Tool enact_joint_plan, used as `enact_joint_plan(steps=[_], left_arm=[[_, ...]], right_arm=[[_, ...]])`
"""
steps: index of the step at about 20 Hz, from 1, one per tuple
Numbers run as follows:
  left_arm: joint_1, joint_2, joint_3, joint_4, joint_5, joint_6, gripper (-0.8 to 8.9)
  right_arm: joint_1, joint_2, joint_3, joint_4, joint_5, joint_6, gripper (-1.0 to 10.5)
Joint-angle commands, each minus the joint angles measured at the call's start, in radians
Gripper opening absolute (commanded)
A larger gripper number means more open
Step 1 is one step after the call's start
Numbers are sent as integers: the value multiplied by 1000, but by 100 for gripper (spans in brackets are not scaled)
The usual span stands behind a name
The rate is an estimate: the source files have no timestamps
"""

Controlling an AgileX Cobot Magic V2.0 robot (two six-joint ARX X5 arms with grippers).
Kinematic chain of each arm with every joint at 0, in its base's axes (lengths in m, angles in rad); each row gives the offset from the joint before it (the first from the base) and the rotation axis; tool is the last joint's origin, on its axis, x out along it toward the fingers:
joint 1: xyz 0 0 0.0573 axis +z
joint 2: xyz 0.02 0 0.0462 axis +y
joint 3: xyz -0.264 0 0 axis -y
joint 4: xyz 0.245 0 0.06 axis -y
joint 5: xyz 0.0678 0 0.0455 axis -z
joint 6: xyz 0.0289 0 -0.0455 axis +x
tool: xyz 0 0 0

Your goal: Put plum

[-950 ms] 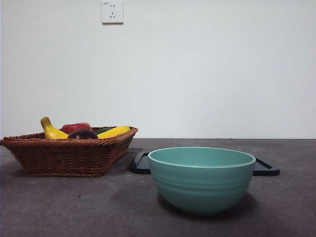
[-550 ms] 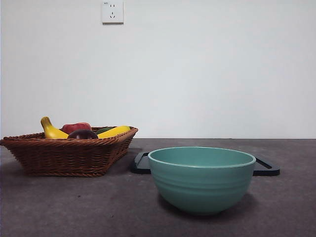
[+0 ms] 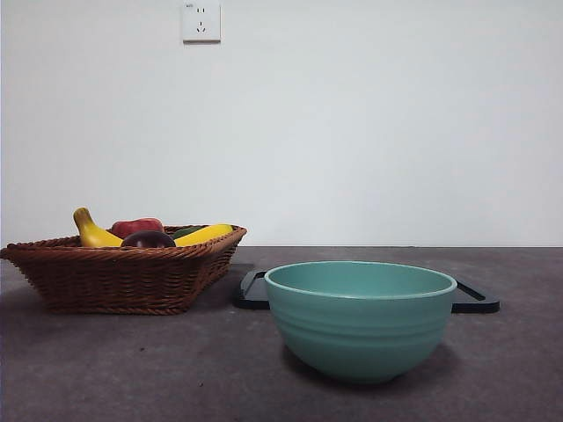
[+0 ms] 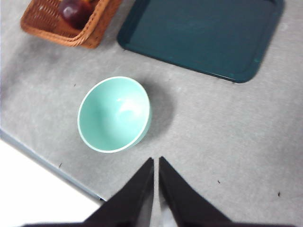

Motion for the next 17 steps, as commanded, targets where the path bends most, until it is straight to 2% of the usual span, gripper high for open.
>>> enact_joint_plan(steps=[1,3,5,8,14,17], left_arm=[[-3,5,23,10,5,19,161],[-3,5,23,9,5,18,309],[-3,5,23,10,5,16,373],[-3,5,23,10,5,14,439],[-18,9,23,42,3,-14,437],[-43,42,35,83,-8,-58,436]], right_arm=[[6,5,20,9,-4,-13,32],[6,5,20,9,-4,-10,214],[6,5,20,9,-4,-6,376],[6,5,20,9,-4,-6,388],[6,5,20,11,-4,6,388],[6,5,20,13,-4,9,388]])
